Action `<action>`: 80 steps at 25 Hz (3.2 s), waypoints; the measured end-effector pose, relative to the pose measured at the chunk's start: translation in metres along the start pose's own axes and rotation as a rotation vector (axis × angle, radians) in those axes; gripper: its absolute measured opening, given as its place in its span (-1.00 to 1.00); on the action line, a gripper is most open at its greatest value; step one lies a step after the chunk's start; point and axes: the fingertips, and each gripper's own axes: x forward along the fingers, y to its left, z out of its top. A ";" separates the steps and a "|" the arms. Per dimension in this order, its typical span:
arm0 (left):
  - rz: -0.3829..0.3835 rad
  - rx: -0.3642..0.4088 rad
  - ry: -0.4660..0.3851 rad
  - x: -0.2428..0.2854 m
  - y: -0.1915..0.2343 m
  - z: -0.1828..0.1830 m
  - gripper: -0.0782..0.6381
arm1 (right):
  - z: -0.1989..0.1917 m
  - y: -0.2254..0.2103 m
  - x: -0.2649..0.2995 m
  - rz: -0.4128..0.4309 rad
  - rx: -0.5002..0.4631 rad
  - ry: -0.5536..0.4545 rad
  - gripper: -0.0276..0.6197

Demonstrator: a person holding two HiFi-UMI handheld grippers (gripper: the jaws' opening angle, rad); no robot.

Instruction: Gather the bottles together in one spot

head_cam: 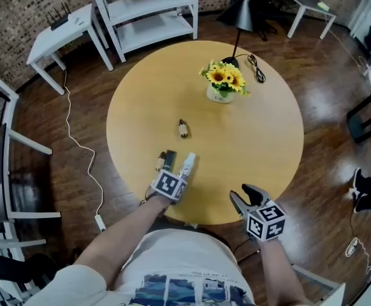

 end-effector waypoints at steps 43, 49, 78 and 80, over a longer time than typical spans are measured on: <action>-0.145 0.150 -0.436 -0.112 -0.006 0.056 -0.25 | 0.156 -0.031 0.142 0.063 -0.102 -0.180 -0.53; -0.164 0.085 -0.406 -0.138 0.005 0.030 -0.25 | 0.194 -0.083 0.183 -0.063 -0.171 -0.279 -0.53; -0.118 0.041 -0.358 -0.164 0.037 0.025 -0.25 | 0.206 -0.145 0.254 -0.255 -0.183 -0.418 -0.50; -0.124 0.043 -0.356 -0.163 0.035 0.025 -0.25 | 0.205 -0.144 0.254 -0.262 -0.184 -0.417 -0.45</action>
